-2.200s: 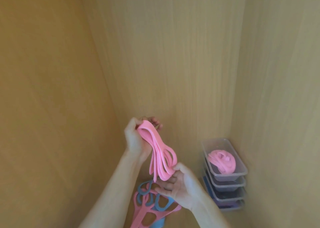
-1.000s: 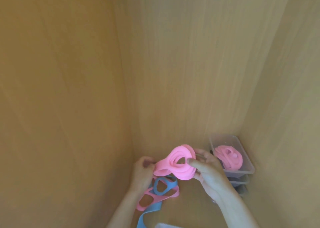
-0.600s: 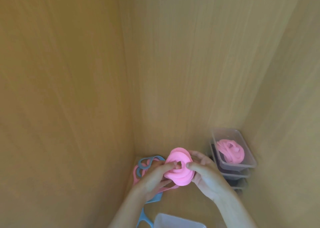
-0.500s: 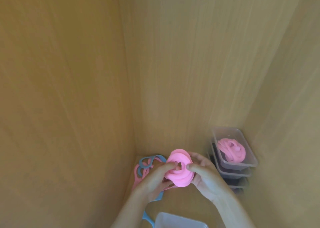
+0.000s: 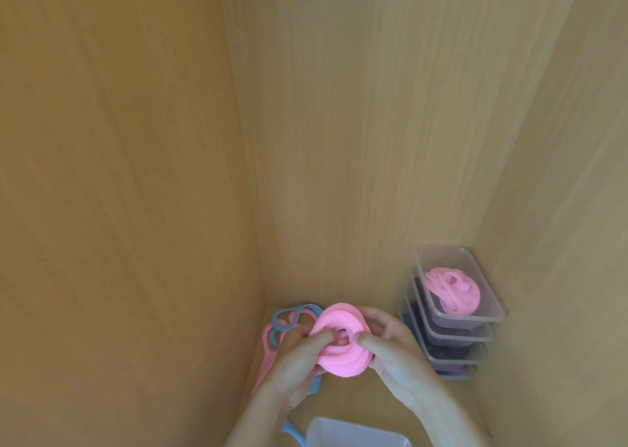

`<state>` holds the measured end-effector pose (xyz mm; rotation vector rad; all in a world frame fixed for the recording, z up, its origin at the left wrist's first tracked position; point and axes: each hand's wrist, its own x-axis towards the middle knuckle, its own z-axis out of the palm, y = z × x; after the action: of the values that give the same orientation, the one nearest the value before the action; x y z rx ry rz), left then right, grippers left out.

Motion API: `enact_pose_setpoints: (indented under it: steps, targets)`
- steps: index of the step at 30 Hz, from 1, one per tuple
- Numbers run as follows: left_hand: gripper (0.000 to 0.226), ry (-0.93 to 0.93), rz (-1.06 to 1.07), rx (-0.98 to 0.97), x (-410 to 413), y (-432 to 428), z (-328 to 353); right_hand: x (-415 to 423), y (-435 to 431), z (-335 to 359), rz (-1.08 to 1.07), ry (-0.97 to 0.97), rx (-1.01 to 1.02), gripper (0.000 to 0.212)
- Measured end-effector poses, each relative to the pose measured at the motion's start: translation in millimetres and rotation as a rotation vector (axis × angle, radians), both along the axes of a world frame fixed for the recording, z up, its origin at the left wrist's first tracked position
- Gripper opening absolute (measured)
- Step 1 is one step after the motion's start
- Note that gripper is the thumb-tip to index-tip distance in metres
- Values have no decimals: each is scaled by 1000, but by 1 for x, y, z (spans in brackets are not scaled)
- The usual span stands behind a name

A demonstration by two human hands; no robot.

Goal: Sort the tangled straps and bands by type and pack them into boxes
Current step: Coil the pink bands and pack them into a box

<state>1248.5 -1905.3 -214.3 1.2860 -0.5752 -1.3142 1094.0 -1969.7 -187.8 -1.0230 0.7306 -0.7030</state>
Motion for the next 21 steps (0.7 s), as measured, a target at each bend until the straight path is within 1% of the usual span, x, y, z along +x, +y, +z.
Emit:
enact_pose_setpoints:
  steps: [4, 7, 10, 13, 14, 16, 18, 21]
  targets:
    - [34, -68, 100, 7, -5, 1, 7, 8, 6, 3, -85, 101, -173, 51]
    - [24, -97, 198, 9, -9, 1, 14, 20, 11, 6, -201, 198, -271, 54]
    - [28, -108, 257, 7, -12, 3, 21, 25, 17, 6, -276, 357, -404, 57]
    - [21, -124, 301, 12, -15, 5, 25, 24, 24, 4, -292, 488, -578, 60]
    - [19, -125, 300, 9, -15, 5, 26, 23, 24, 4, -290, 505, -626, 63]
    - [24, -138, 291, -6, -15, 5, 30, 23, 26, 3, -280, 533, -702, 64]
    - [29, -156, 291, -39, -14, 4, 33, 23, 27, 4, -281, 569, -771, 62]
    - [27, -150, 291, -70, -10, 5, 33, 20, 26, 6, -298, 582, -824, 58]
